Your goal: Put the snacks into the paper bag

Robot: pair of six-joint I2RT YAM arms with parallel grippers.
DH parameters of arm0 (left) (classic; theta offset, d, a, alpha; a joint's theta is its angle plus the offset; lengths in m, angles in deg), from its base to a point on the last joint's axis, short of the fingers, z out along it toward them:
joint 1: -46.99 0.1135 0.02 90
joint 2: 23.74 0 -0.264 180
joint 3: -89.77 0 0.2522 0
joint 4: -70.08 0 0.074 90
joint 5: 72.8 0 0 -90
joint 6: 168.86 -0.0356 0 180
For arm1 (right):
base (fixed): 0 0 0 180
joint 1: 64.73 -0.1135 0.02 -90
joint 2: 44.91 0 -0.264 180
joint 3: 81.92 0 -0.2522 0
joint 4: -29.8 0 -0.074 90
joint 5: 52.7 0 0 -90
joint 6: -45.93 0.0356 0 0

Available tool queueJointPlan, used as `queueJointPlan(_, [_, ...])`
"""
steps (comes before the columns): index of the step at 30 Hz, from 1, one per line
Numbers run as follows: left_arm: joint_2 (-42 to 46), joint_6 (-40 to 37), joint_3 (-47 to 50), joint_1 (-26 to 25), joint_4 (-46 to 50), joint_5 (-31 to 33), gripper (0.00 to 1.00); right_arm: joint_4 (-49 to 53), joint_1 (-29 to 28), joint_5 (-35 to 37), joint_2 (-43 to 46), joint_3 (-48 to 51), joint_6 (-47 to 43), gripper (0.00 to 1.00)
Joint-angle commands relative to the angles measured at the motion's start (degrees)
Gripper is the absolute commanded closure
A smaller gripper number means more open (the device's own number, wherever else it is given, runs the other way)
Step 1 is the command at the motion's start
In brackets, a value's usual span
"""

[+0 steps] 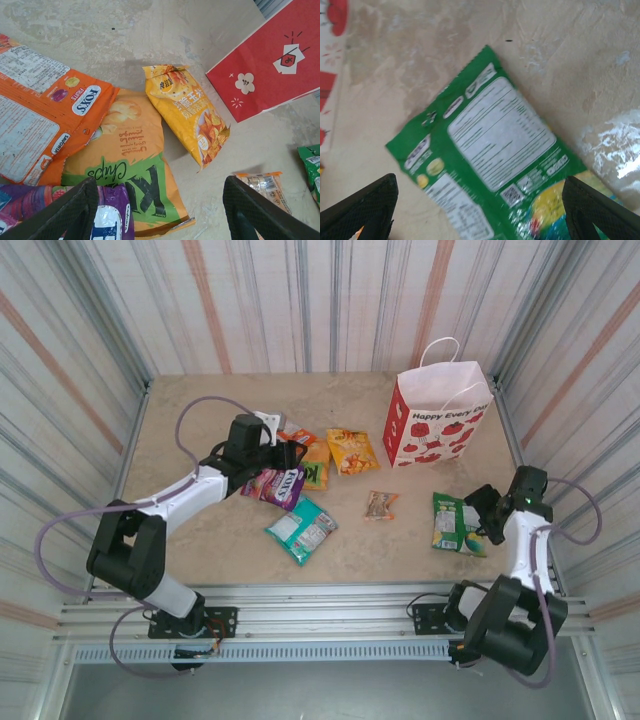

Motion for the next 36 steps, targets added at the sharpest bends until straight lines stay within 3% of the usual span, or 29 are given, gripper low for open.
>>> queueJointPlan(1, [-1.42,1.07,-1.27,0.01,-1.92,-1.12,0.31,-2.35,-0.43,-0.71,-1.42,1.56,1.72,0.12])
queueJointPlan(9, [-3.01,2.25,-1.73,0.01,-3.39,-2.66,0.31,1.71,-12.33,-7.49,-0.99,3.0,4.91,0.15])
queueJointPlan(12, [-2.16,3.48,-0.79,0.01,-5.19,-3.24,0.31,5.98,-16.85,-3.59,3.97,1.25,6.38,0.15])
queueJointPlan(15, [-1.43,3.48,-0.59,0.01,-5.4,-3.26,0.31,10.96,-14.42,0.95,6.35,-1.03,3.42,0.17])
queueJointPlan(17, [-1.18,3.15,-0.67,0.01,-4.98,-3.24,0.31,11.37,-10.52,0.11,5.71,-1.52,1.4,0.19])
queueJointPlan(25, [-1.47,3.17,-0.53,0.04,-4.68,-3.03,0.31,4.35,-4.16,-0.79,-2.94,-0.87,-1.15,0.19])
queueJointPlan(27, [-1.88,3.26,-0.59,0.01,-4.78,-3.15,0.31,2.4,-3.58,-1.27,-5.72,-1.12,-1.76,0.2])
queueJointPlan(31, [-2.45,3.29,-1.02,0.01,-4.19,-2.99,0.31,-1.11,-3.79,-2.65,-9.64,-1.3,-1.8,0.36])
queueJointPlan(36, [-3.57,3.12,-2.06,0.01,-3.74,-2.6,0.31,-4.57,-4.03,-4.76,-13.94,-0.89,-2.22,0.37])
